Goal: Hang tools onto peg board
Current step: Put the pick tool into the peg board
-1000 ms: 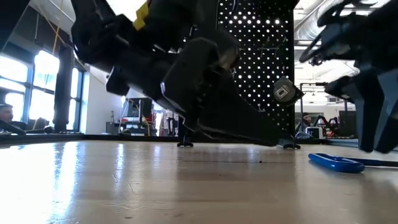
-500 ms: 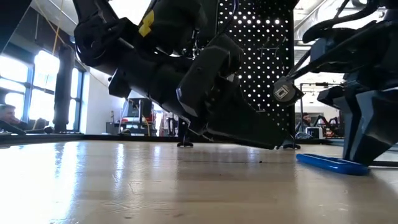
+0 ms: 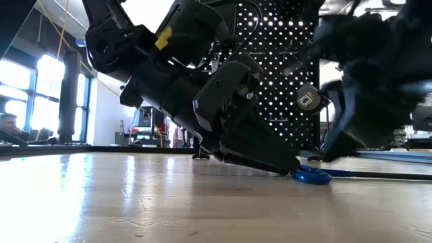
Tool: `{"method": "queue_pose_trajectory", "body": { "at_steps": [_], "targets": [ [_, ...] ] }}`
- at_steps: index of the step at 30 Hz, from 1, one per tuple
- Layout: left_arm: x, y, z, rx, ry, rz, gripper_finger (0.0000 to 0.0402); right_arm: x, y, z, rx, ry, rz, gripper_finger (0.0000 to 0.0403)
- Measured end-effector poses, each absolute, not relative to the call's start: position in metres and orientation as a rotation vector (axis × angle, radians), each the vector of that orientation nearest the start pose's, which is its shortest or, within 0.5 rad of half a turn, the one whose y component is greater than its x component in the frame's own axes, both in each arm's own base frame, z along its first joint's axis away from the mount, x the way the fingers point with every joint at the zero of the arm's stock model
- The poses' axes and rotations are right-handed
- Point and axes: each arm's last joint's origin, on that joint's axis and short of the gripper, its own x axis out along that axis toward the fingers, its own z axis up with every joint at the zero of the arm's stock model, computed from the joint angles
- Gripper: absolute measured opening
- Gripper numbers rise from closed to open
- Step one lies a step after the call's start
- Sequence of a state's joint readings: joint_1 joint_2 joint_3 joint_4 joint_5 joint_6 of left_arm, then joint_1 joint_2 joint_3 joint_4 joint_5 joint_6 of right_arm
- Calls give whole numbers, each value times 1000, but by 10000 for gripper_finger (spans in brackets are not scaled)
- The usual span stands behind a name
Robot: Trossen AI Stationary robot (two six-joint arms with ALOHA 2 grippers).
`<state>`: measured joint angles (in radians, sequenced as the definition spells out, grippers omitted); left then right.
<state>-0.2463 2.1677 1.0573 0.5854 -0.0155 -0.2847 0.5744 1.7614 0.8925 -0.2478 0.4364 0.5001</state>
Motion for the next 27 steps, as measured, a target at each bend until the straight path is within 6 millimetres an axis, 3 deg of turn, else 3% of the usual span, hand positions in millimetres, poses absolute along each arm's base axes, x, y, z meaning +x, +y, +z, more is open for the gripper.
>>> {"method": "queue_pose_trajectory", "body": {
  "at_steps": [7, 11, 18, 22, 27],
  "targets": [
    [402, -99, 80, -210, 563, -150, 157, 281, 166, 148, -122, 961, -111, 2],
    [402, -99, 79, -194, 568, -153, 157, 274, 162, 145, -78, 1074, -112, 4],
    [401, -99, 81, -171, 582, -187, 157, 257, 169, 138, -15, 1176, -121, 61],
    [398, -111, 87, -83, 548, -259, 157, 246, 174, 137, -4, 1217, -171, 98],
    [396, -125, 92, 29, 491, -258, 157, 234, 182, 136, 8, 1237, -216, 107]
  ]
}}
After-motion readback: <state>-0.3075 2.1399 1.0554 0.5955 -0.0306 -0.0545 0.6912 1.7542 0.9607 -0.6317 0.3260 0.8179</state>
